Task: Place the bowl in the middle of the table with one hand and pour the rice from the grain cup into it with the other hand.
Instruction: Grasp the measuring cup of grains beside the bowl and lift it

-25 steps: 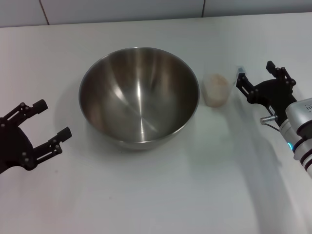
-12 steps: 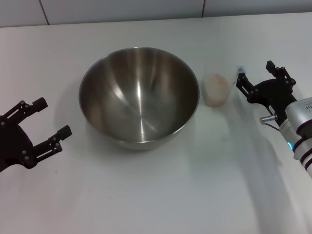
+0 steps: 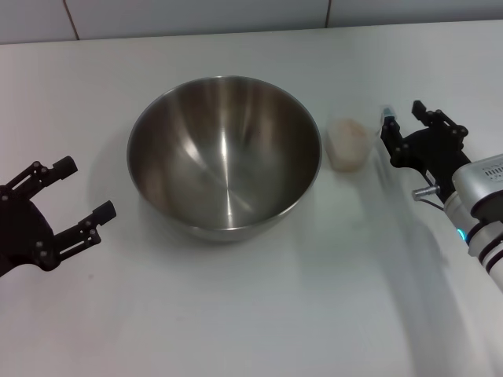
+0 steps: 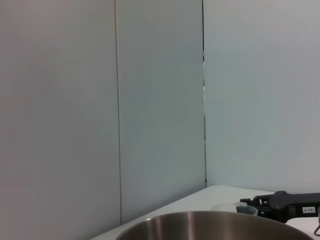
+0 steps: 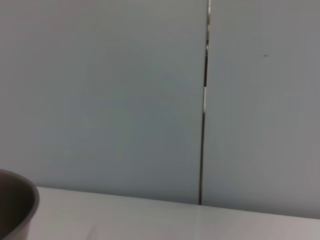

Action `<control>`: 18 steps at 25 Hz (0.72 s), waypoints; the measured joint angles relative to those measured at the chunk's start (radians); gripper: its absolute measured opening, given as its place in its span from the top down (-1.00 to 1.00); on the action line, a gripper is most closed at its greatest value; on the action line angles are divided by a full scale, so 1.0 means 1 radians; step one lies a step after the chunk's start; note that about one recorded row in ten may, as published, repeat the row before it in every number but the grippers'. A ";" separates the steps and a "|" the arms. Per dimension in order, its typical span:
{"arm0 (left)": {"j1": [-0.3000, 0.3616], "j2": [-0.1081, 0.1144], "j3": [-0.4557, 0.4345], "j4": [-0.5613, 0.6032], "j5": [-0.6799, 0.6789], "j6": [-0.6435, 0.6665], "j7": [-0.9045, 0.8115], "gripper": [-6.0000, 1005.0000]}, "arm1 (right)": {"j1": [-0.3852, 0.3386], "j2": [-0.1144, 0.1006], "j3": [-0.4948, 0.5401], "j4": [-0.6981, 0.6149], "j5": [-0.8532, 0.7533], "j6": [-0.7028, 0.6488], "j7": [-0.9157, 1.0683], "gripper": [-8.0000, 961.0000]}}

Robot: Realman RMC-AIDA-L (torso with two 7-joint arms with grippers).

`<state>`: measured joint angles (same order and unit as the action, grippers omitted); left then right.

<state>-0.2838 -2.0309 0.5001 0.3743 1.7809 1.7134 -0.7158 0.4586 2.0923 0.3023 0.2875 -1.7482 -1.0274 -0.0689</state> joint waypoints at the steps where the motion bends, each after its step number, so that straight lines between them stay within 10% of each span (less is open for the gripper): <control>1: 0.000 0.000 0.000 0.000 0.000 0.002 0.000 -0.66 | 0.001 0.000 0.000 0.001 -0.001 0.001 0.000 0.00; 18: 0.008 0.000 -0.003 0.000 0.000 0.012 0.003 -0.66 | -0.011 0.000 -0.011 0.022 -0.002 -0.008 0.023 0.85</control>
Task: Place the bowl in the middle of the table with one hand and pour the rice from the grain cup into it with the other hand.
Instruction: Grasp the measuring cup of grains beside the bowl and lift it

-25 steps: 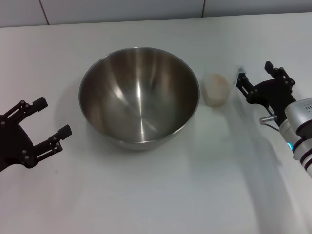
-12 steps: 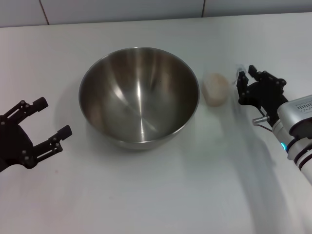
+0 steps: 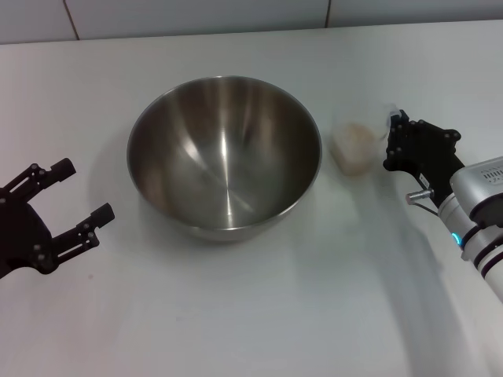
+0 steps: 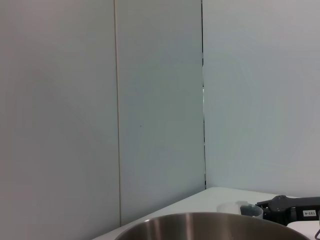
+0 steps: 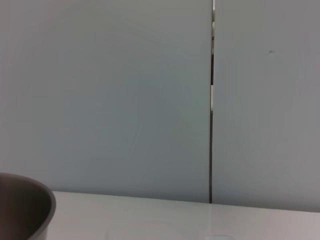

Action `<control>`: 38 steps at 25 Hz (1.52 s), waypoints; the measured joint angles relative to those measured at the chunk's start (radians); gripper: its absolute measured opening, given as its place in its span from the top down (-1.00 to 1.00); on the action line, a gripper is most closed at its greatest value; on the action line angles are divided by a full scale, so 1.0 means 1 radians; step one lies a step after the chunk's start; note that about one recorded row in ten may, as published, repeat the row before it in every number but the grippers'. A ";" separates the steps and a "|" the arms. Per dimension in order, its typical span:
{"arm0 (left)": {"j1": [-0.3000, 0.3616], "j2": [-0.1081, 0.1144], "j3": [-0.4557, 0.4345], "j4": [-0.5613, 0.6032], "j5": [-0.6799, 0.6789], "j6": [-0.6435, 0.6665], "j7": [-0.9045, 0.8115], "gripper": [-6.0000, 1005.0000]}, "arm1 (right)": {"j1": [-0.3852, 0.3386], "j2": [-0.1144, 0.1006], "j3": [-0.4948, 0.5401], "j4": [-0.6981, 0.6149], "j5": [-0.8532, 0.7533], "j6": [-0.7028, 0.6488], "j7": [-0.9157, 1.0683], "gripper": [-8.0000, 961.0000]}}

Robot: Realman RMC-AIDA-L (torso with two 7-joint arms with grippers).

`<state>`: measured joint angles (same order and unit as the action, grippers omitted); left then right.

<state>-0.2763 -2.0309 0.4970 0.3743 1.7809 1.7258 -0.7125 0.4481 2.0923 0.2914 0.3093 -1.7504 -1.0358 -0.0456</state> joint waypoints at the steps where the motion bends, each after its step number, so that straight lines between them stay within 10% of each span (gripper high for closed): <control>1: 0.000 0.000 0.000 0.000 0.000 0.000 0.000 -0.66 | -0.002 0.000 0.000 0.001 0.000 -0.005 0.000 0.89; 38: 0.015 -0.002 0.000 -0.001 0.002 0.000 0.001 -0.66 | 0.027 -0.014 0.040 -0.056 0.008 -0.308 0.065 0.98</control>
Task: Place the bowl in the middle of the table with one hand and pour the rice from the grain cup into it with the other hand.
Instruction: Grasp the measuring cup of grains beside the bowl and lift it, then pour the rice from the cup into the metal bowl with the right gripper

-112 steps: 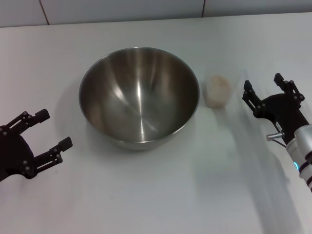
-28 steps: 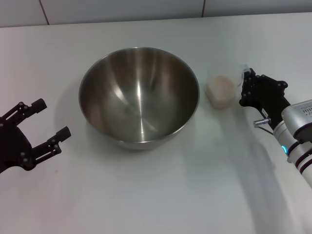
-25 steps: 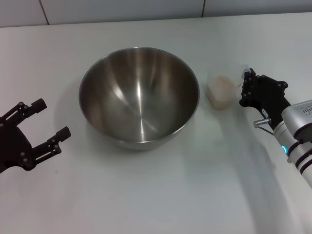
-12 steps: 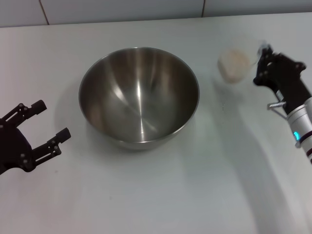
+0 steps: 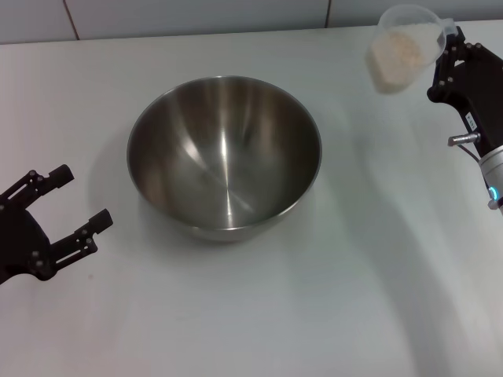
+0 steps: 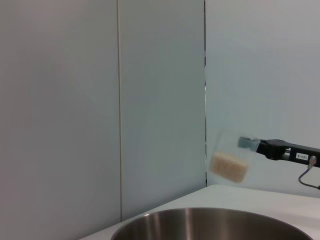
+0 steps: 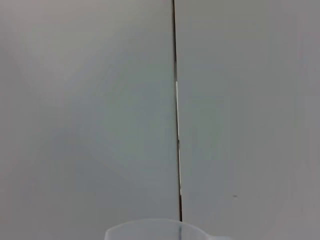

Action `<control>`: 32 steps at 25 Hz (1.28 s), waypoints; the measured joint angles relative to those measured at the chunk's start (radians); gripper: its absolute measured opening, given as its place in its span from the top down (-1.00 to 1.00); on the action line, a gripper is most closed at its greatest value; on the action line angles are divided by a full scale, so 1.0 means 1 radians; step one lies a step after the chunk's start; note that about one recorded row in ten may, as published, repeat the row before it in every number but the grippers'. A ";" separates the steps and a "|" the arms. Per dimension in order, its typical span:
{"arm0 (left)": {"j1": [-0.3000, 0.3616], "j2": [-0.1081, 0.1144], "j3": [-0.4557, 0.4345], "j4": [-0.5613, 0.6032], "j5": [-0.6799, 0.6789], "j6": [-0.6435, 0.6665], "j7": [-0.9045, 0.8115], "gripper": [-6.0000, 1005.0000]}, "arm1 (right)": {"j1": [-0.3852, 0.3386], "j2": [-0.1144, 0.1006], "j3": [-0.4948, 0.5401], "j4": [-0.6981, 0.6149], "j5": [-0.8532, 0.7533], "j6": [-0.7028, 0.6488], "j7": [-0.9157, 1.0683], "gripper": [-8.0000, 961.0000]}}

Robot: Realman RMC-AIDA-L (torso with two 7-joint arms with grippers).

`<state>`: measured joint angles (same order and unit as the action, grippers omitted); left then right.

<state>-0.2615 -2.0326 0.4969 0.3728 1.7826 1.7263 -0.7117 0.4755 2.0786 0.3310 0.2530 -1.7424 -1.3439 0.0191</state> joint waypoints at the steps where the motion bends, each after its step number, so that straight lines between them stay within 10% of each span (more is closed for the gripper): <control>1: 0.000 0.000 0.000 0.000 0.000 0.000 0.000 -0.66 | 0.001 0.000 0.000 -0.001 -0.001 -0.002 0.000 0.98; 13: 0.004 0.000 0.000 -0.005 0.005 -0.001 0.000 -0.66 | 0.048 -0.001 -0.015 -0.023 -0.038 -0.002 0.035 0.98; 32: 0.010 -0.014 0.009 -0.002 0.006 -0.001 0.001 -0.66 | 0.312 -0.002 -0.017 -0.175 -0.701 0.124 0.564 0.99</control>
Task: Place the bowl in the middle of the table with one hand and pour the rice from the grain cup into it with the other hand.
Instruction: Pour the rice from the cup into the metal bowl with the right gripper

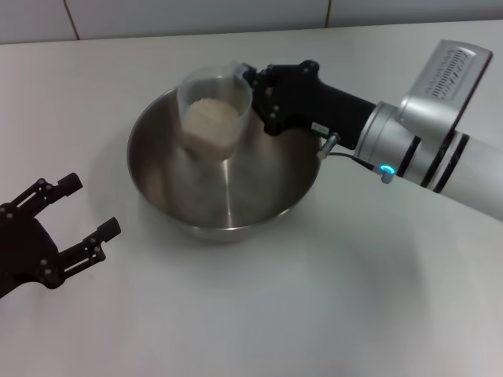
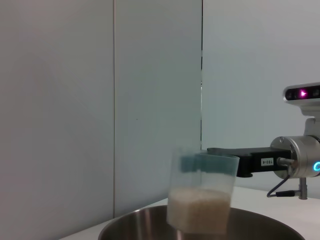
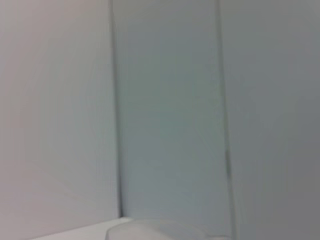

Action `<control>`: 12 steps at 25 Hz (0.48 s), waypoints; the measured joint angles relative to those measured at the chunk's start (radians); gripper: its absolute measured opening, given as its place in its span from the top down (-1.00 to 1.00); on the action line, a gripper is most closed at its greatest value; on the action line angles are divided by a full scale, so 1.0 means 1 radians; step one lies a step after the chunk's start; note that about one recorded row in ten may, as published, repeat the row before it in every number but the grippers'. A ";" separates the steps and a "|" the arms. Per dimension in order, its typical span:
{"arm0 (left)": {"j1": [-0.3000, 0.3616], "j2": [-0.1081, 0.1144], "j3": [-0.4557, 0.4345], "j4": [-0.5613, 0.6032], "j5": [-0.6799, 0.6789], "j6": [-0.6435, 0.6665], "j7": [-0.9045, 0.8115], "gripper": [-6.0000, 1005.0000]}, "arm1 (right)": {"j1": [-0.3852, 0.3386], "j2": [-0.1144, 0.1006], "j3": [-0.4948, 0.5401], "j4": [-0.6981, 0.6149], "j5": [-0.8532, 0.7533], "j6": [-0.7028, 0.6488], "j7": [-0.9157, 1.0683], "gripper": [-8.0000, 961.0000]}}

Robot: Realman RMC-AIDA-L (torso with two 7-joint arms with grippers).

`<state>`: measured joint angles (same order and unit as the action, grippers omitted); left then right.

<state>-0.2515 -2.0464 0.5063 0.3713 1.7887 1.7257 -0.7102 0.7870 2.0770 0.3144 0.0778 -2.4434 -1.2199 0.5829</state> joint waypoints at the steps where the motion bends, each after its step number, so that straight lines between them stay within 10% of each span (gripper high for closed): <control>1: 0.000 0.000 0.000 0.000 0.000 0.000 0.000 -0.66 | 0.000 0.000 0.000 0.000 0.000 0.000 0.000 0.99; 12: 0.010 -0.001 0.000 0.000 0.001 0.000 0.000 -0.66 | 0.010 0.000 -0.020 -0.032 -0.024 -0.003 -0.043 0.98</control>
<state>-0.2413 -2.0474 0.5062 0.3718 1.7901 1.7257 -0.7101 0.7972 2.0770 0.2941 0.0458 -2.4672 -1.2229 0.5402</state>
